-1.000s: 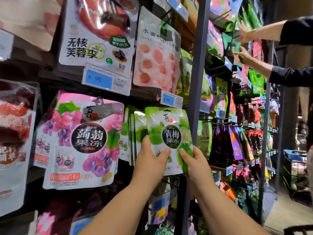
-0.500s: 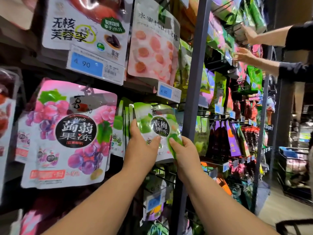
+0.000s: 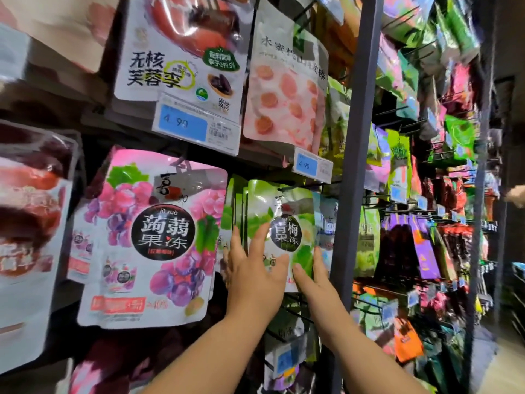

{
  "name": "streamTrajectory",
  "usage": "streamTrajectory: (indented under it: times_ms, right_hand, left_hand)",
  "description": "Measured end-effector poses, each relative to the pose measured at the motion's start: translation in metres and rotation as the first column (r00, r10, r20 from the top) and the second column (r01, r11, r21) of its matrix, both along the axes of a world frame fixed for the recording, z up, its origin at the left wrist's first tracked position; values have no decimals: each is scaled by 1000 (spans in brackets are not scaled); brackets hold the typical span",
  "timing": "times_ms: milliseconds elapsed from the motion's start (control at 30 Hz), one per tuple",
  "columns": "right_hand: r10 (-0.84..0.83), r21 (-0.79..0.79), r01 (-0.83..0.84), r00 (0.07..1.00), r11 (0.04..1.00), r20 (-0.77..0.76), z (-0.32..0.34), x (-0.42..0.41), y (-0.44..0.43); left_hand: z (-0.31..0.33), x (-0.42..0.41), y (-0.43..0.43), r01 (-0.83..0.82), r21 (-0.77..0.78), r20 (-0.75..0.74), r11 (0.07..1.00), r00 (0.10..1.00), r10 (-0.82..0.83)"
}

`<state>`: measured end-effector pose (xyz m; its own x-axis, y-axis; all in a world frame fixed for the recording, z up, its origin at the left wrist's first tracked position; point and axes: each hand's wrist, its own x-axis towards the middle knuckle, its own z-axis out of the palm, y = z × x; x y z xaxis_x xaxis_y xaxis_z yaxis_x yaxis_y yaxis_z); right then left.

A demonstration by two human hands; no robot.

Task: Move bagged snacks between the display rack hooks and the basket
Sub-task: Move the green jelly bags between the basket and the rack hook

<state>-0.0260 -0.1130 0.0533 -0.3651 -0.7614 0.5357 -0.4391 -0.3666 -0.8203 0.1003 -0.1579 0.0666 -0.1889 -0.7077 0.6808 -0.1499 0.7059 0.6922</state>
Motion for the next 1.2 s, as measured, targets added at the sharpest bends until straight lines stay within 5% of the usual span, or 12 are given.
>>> streamTrajectory:
  times_ms: [633,933,1200]
  right_hand:
    - [16,194,6,994,981,-111,8,3,-70]
    - [-8,237,34,994,971,-107,6,1,-54]
    - [-38,128,58,987,990,-156,-5,-1,-45]
  left_hand:
    - [9,-2,-46,-112,143,30,983,994,109]
    - [-3,-7,-42,-195,71,59,978,980,191]
    - [-18,-9,-20,-215,26,1,976,977,215]
